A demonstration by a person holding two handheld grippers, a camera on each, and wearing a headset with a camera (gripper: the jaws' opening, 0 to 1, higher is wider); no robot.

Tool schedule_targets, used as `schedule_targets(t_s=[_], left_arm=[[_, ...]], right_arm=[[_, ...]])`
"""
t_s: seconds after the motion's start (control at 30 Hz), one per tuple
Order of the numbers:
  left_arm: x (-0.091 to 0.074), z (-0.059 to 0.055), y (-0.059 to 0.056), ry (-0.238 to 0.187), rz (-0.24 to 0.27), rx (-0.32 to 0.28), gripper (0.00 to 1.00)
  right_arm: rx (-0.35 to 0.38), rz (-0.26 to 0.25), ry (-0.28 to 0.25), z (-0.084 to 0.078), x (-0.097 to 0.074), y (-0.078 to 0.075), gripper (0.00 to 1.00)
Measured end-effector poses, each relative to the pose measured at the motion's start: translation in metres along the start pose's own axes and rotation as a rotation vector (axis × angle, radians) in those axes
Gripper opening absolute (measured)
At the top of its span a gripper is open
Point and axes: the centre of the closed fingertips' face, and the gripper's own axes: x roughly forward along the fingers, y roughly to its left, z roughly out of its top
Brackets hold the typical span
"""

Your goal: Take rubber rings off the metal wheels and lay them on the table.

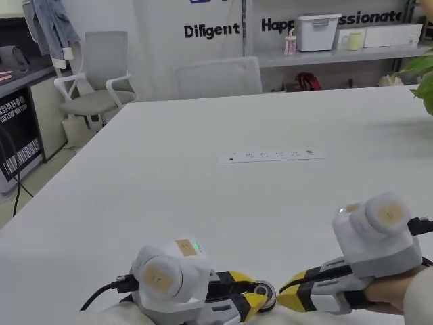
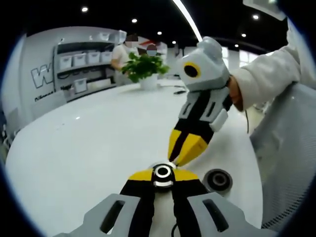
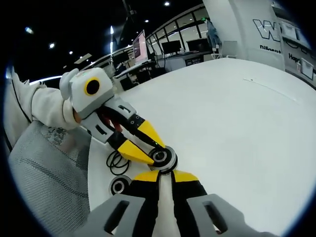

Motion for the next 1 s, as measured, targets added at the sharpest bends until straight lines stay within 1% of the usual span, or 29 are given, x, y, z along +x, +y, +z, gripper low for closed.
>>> schedule_targets(t_s=[0.13, 0.2, 0.3, 0.43, 0.53, 0.6, 0.7, 0.73, 0.77, 0.8, 0.87, 0.93, 1.0], left_arm=[[0.000, 0.000, 0.000, -0.002, -0.002, -0.003, 0.13], [0.000, 0.000, 0.000, -0.003, -0.003, -0.005, 0.13], [0.000, 0.000, 0.000, -0.003, -0.003, -0.009, 0.13], [0.000, 0.000, 0.000, -0.003, -0.003, -0.012, 0.13], [0.000, 0.000, 0.000, -0.003, -0.004, -0.019, 0.13], [0.000, 0.000, 0.000, -0.003, -0.005, -0.023, 0.13], [-0.001, 0.000, 0.000, -0.002, -0.004, -0.028, 0.13], [-0.001, 0.000, 0.000, -0.002, -0.004, -0.029, 0.13], [-0.001, -0.001, -0.001, -0.001, -0.009, -0.031, 0.13], [-0.001, -0.001, -0.001, 0.000, -0.008, -0.031, 0.13], [-0.001, -0.001, -0.001, 0.001, -0.008, -0.030, 0.13], [-0.001, -0.001, -0.001, 0.000, -0.010, -0.028, 0.13], [-0.001, -0.001, -0.001, 0.000, -0.011, -0.025, 0.13]], right_arm=[[-0.022, 0.006, 0.004, -0.002, 0.003, 0.003, 0.15], [-0.062, -0.008, 0.002, -0.001, 0.005, 0.002, 0.16], [-0.079, -0.011, -0.002, 0.000, 0.008, 0.004, 0.19], [-0.124, -0.011, 0.006, 0.000, 0.010, 0.006, 0.18], [-0.173, -0.007, 0.032, -0.003, 0.007, 0.004, 0.13], [-0.161, -0.007, 0.028, -0.003, 0.007, 0.004, 0.10], [-0.170, -0.008, 0.032, -0.003, 0.007, 0.003, 0.09], [-0.183, -0.033, 0.048, -0.005, 0.007, -0.001, 0.00], [-0.172, -0.020, 0.046, -0.005, 0.008, -0.001, 0.00], [-0.152, -0.022, 0.040, -0.003, 0.008, -0.002, 0.00], [-0.159, -0.025, 0.038, -0.003, 0.008, -0.002, 0.00], [-0.119, -0.026, 0.040, -0.003, 0.008, -0.003, 0.00], [-0.062, -0.036, 0.034, -0.003, 0.008, -0.006, 0.00]])
